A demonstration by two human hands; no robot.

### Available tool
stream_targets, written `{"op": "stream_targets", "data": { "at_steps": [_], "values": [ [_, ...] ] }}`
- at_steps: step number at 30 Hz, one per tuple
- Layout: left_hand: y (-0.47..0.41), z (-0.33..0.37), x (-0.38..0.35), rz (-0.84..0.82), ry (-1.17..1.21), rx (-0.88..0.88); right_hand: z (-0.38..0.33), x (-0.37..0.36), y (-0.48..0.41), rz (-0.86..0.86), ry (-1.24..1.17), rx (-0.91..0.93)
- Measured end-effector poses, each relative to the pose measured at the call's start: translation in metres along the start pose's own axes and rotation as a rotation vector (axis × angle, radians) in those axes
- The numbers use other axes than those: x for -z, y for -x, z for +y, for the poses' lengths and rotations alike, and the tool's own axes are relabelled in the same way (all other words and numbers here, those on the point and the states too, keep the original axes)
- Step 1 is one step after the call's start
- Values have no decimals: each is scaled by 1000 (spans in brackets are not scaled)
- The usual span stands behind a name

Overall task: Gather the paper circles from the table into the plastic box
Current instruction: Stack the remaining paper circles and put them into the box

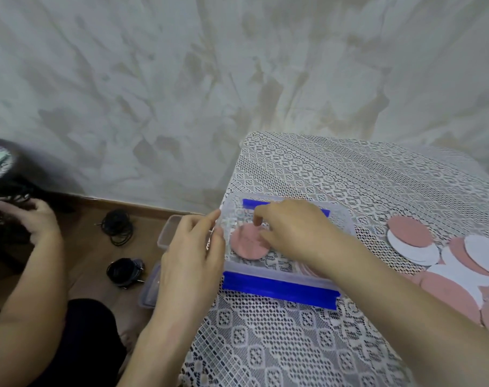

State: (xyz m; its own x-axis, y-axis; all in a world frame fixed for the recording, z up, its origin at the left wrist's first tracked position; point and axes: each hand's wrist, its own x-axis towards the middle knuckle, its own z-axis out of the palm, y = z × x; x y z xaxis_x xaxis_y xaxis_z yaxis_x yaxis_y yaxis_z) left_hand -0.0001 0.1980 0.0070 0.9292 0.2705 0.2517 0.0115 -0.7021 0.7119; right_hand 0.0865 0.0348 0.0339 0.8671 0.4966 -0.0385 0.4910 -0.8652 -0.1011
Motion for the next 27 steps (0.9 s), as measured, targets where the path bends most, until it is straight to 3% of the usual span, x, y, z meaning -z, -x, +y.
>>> {"op": "stream_targets", "data": {
  "at_steps": [4,17,24,27],
  "values": [
    [2,-1,0,-5,24,0,-3,1,8,-72,-20,39],
    [0,-5,-2,5,-5,-14,-8,-13,-2,-34,32,46],
    [-4,3,3,-16,-236,-91,-12,-2,4,-56,30,66],
    [-8,9,7,-35,-351,-150,-11,6,12,27,58,76]
  ]
}}
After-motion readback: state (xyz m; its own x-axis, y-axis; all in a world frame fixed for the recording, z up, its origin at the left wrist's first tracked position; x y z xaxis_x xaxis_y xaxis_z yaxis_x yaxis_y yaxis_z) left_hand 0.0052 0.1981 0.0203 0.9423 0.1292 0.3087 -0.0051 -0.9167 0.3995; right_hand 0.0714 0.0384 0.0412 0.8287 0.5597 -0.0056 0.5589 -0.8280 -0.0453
